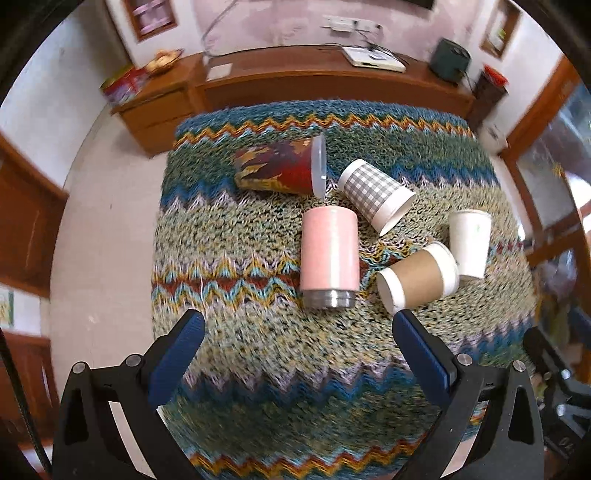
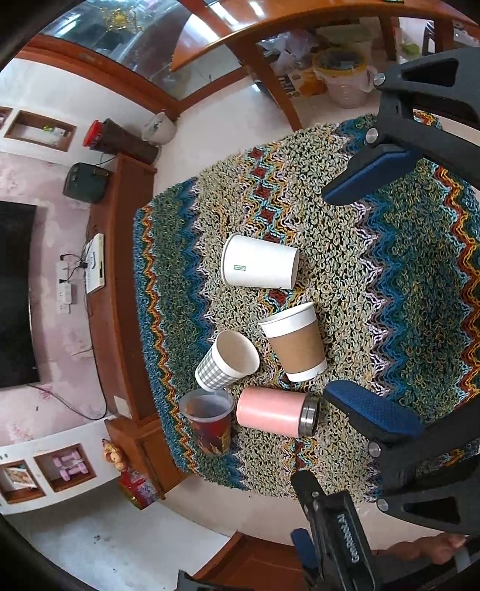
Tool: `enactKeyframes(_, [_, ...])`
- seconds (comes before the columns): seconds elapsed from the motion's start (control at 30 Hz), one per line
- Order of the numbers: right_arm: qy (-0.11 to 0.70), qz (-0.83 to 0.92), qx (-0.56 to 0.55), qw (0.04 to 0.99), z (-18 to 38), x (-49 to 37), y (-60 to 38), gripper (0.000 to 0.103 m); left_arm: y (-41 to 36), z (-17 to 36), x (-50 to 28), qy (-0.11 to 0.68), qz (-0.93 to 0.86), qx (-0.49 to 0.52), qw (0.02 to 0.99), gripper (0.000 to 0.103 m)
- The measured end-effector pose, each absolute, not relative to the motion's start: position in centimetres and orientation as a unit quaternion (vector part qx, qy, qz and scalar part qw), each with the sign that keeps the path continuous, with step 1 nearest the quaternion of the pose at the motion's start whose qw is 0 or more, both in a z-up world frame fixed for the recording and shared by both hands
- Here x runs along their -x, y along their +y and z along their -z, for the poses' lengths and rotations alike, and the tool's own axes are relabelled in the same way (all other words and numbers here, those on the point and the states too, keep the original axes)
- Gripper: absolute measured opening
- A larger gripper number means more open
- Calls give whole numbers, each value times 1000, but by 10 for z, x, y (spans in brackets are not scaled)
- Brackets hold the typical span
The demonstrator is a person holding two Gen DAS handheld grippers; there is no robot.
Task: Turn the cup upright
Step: 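Move the right tool toward the lying pink tumbler, then close the right gripper around the pink tumbler's body and lift it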
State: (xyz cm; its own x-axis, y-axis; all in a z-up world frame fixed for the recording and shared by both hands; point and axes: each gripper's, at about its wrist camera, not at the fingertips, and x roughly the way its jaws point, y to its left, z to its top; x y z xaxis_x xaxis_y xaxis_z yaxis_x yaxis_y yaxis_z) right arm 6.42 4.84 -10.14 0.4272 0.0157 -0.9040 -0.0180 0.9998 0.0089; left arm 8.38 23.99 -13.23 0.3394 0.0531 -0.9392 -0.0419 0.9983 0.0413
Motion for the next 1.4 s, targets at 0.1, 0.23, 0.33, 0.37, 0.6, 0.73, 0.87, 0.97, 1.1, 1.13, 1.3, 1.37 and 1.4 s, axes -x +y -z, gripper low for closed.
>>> enactKeyframes(0.1, [541, -3, -5, 841, 107, -71, 51, 96, 239, 140, -92, 573, -12, -35, 819, 102])
enactKeyframes(0.23, [546, -1, -14, 838, 116, -82, 55, 90, 237, 150, -99, 576, 4, -69, 815, 102])
enactKeyframes(0.33, [547, -11, -17, 837, 121, -92, 63, 88, 239, 156, -100, 577, 13, -73, 813, 102])
enactKeyframes(0.37, [546, -15, -13, 838, 123, -95, 68, 88, 239, 157, -101, 578, 15, -71, 813, 102])
enactKeyframes(0.6, [529, -88, 62, 842, 137, -118, 113, 81, 256, 171, -90, 583, 8, -54, 811, 102])
enactKeyframes(0.73, [499, -161, 149, 838, 147, -130, 142, 79, 267, 177, -82, 585, 6, -33, 810, 102])
enactKeyframes(0.87, [457, -237, 249, 820, 158, -135, 164, 78, 277, 182, -78, 588, 4, -8, 809, 102])
enactKeyframes(0.97, [407, -297, 343, 792, 165, -131, 181, 77, 283, 185, -74, 587, 1, 7, 810, 102])
enactKeyframes(1.1, [321, -367, 483, 727, 179, -116, 199, 77, 295, 190, -67, 583, -10, 36, 811, 102])
enactKeyframes(1.13, [301, -386, 518, 702, 185, -113, 204, 77, 299, 193, -63, 583, -14, 46, 811, 102])
enactKeyframes(1.3, [223, -446, 616, 610, 204, -98, 219, 77, 308, 203, -50, 584, -28, 71, 808, 102])
enactKeyframes(1.37, [190, -467, 651, 568, 211, -93, 222, 77, 310, 208, -45, 585, -33, 77, 807, 102])
enactKeyframes(1.4, [176, -475, 665, 548, 215, -90, 223, 76, 312, 211, -42, 586, -36, 82, 805, 102])
